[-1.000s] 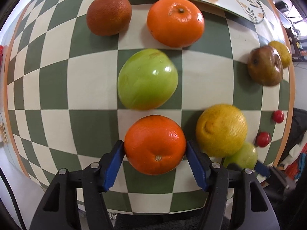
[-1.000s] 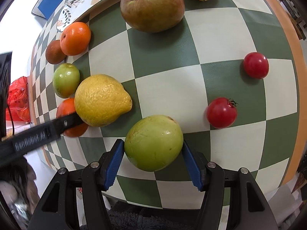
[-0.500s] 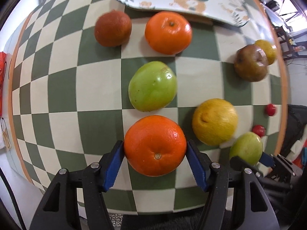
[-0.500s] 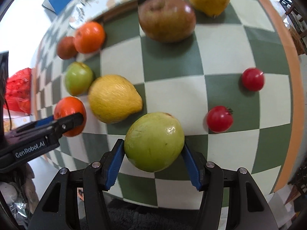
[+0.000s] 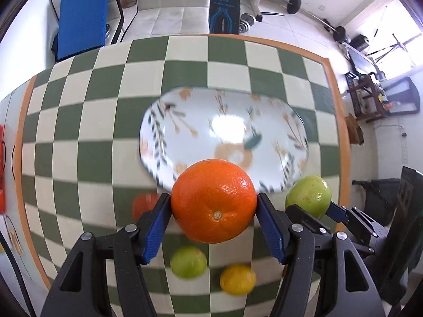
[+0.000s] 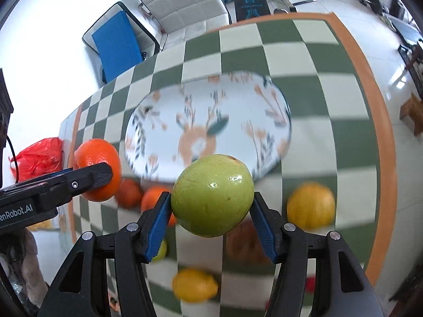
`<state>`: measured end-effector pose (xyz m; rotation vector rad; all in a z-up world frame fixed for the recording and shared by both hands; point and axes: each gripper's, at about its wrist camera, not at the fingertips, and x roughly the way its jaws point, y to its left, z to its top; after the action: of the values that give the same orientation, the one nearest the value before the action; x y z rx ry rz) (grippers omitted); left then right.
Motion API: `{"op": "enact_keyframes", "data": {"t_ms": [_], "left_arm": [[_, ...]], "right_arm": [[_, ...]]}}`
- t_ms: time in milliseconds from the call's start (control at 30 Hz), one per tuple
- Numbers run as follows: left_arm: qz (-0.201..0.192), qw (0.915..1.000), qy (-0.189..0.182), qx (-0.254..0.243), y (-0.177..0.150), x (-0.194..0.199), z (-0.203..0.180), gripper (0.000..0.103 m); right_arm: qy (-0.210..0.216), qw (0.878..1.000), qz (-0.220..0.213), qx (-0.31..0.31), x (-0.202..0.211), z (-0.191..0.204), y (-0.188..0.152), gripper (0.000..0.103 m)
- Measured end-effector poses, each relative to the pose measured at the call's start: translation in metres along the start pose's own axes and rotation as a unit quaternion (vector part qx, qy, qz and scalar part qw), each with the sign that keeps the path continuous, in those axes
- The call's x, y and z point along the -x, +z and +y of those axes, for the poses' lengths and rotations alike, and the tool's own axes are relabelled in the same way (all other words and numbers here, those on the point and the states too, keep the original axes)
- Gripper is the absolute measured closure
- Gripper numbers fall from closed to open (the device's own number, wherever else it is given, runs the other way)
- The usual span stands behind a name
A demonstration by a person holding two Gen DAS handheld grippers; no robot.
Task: Organize fruits
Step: 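Carry both fruits onto the white floral plate and open both tools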
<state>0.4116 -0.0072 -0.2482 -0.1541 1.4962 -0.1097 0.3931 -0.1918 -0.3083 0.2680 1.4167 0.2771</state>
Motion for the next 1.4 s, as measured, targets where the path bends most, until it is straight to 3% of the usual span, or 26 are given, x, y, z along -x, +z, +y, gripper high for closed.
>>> {"op": "enact_keyframes", "data": {"t_ms": [133, 267, 567, 700, 767, 867, 967, 1267, 1400], "left_arm": [[0.033, 0.9994, 0.001, 0.011, 0.051, -0.033, 0.002, 0.040], [0.062, 0.9978, 0.000, 0.020, 0.081, -0.064, 0.010, 0.040], [0.091, 0.9949, 0.004, 0.044, 0.094, -0.097, 0.027, 0.040], [0.096, 0.9944, 0.004, 0.044, 0.094, -0.097, 0.031, 0.040], [0.096, 0.9942, 0.005, 0.048, 0.093, -0.097, 0.034, 0.038], [0.085, 0.9952, 0.016, 0.044, 0.092, -0.095, 0.038, 0.016], [0.073, 0.9961, 0.029, 0.041, 0.087, -0.084, 0.041, 0.016], [0.015, 0.9956, 0.089, 0.025, 0.047, -0.045, 0.043, 0.016], [-0.002, 0.9952, 0.091, 0.036, 0.023, -0.028, 0.039, 0.016]], "right_arm": [[-0.016, 1.000, 0.018, 0.009, -0.040, 0.003, 0.051, 0.041], [-0.027, 0.999, 0.042, 0.020, -0.075, 0.002, 0.090, 0.041], [-0.036, 0.996, 0.071, 0.044, -0.106, 0.006, 0.114, 0.040], [-0.028, 0.996, 0.075, 0.040, -0.102, 0.007, 0.113, 0.039], [-0.026, 0.996, 0.076, 0.032, -0.098, 0.005, 0.112, 0.027], [-0.026, 0.996, 0.078, 0.020, -0.091, 0.002, 0.108, 0.016], [-0.049, 0.996, 0.077, 0.008, -0.083, -0.002, 0.102, 0.008], [-0.118, 0.991, 0.059, 0.001, -0.045, -0.010, 0.066, 0.007], [-0.129, 0.990, 0.047, 0.005, -0.026, -0.007, 0.050, 0.007]]}}
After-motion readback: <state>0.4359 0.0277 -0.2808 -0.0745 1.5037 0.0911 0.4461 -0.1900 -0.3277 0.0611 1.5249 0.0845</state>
